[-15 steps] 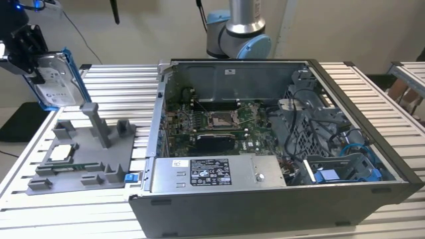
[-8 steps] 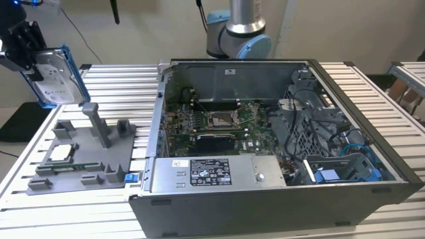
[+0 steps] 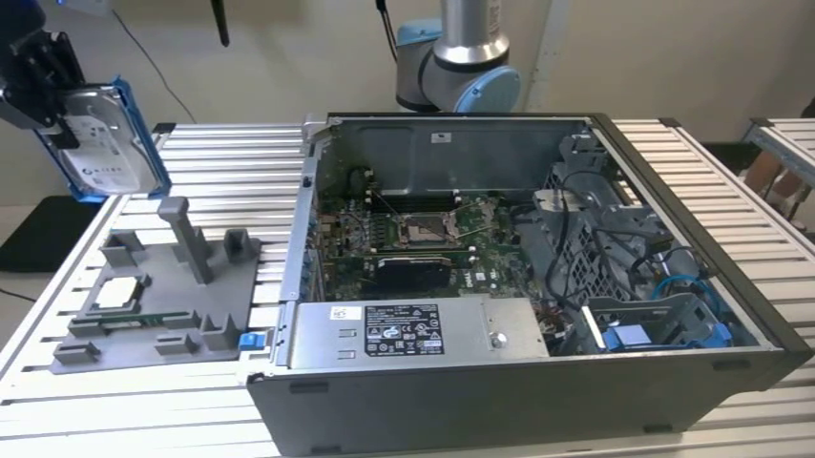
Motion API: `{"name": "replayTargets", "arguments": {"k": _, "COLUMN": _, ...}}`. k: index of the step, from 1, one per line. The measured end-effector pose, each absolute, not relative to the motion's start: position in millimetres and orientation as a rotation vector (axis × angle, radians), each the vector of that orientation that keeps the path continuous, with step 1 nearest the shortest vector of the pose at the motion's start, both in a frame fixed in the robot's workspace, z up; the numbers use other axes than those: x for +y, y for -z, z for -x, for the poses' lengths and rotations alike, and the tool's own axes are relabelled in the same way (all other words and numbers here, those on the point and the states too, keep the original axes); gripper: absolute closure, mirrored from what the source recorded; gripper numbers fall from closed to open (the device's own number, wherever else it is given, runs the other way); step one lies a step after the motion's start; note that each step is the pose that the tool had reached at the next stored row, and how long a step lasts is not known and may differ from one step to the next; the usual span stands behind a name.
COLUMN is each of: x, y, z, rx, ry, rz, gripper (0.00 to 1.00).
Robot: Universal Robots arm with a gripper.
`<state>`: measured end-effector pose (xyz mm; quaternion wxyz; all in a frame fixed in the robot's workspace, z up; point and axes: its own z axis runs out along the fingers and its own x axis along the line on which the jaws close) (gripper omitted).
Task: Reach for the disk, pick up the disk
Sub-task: 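Pick up the disk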
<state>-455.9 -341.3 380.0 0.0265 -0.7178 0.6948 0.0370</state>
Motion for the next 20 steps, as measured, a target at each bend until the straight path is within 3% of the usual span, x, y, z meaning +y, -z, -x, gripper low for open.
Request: {"name": "replayTargets", "arguments": {"k": 20, "x": -341, "y": -409, "z": 456, "rx": 2.145, "ry": -0.112, "rz": 2.217, "gripper": 1.00}}
